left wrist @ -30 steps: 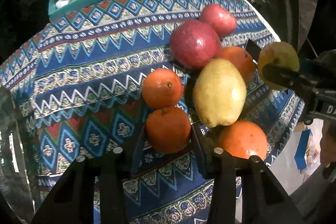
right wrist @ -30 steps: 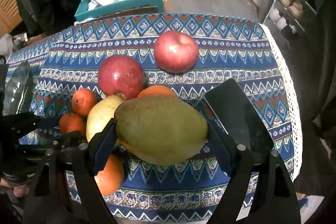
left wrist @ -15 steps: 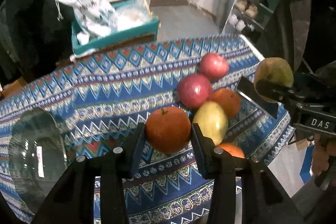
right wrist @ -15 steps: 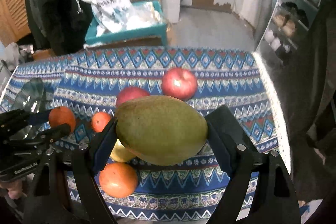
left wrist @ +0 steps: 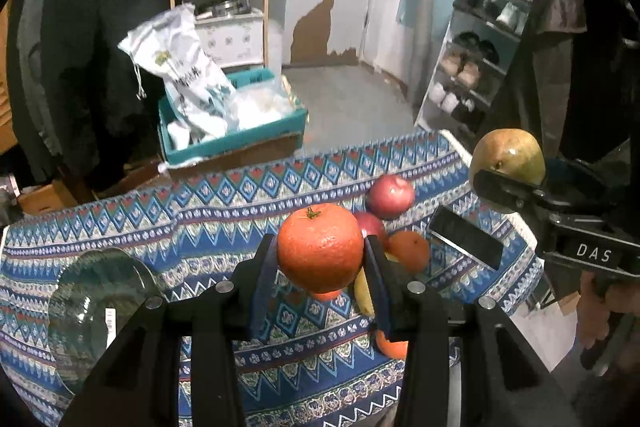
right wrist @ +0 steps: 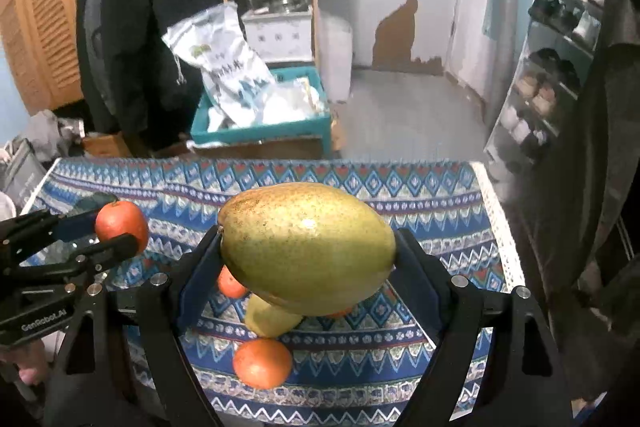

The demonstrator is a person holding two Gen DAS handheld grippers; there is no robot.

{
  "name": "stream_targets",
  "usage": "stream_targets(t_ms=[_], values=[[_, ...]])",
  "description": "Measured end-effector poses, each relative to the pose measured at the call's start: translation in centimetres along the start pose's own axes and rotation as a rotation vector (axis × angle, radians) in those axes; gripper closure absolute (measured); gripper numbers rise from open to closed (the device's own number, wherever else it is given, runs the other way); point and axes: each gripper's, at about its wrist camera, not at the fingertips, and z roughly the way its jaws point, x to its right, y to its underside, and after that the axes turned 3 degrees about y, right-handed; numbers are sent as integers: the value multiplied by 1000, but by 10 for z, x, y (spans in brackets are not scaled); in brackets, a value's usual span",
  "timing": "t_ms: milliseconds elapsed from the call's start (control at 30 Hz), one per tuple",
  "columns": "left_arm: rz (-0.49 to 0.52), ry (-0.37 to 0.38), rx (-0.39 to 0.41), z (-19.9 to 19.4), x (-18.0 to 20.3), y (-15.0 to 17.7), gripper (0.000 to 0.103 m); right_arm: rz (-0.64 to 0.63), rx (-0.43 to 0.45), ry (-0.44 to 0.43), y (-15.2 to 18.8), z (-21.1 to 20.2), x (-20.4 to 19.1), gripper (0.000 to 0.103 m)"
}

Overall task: Organize fruits
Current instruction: 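Grasp a tangerine with the left tool while the right tool grasps a yellow mango, then lift and carry the tangerine and mango over the green glass bowl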

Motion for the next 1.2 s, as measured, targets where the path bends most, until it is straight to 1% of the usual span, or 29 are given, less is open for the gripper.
stream_targets(t_ms=[200,333,533,833,1200], values=[[3,0,52,-22,-1,-7,59,-3,47,-18,-9,-19,-8,20],[-10,3,68,-31,-7,-10,59,-7,64,-33,-15,-27,-13,20],[-28,-15,96,-45,-20,-11,59,-25,88,-53,-21,-35,-26,20],[-83,-40,111,-58,-44,-10,59,-41,81,-99,-34,-29,-52,20],[-151,-96,123,-72,-86,-4,59,-83,55,-162,-48,-11,-100,20]])
